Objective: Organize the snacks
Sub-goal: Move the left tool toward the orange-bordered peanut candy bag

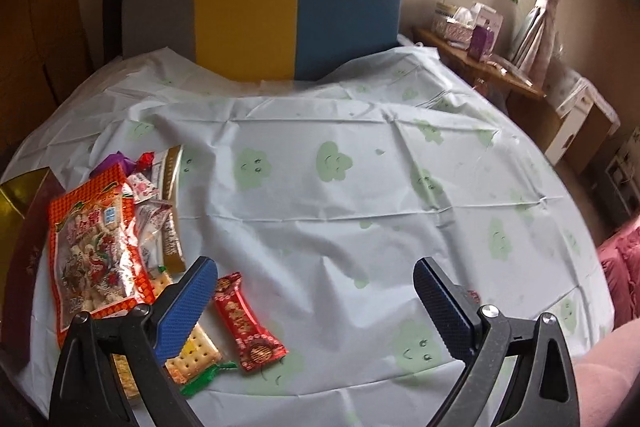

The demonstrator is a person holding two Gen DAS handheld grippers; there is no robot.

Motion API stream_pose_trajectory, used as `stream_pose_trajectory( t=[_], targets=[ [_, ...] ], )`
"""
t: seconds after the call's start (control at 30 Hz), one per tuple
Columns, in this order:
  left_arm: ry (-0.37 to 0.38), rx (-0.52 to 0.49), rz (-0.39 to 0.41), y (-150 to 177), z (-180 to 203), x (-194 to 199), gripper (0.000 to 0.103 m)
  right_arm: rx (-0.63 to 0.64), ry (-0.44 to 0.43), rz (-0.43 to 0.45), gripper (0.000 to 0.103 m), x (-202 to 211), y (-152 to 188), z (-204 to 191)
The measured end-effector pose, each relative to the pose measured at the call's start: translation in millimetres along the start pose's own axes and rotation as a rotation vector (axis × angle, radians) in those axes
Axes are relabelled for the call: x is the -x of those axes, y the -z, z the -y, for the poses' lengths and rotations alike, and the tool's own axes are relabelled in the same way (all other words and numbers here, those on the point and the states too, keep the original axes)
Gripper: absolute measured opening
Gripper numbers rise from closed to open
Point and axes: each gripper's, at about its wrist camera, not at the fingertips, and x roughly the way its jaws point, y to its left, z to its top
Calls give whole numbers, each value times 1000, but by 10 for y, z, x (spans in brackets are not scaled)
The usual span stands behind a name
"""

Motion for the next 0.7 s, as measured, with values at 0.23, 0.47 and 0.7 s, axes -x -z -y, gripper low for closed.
stream_pose_trajectory(
  t=[0.23, 0.47, 0.7],
  targets=[
    [44, 21, -16, -133, 27, -92, 89, 23, -46, -51, 100, -69, 38, -89],
    [132, 83, -107, -292, 21, -375, 58, 67, -62, -86, 100, -109, 81, -178],
    [145, 126, -135, -411, 53, -624, 56, 107, -94, -103, 100, -111, 111, -262]
  ],
)
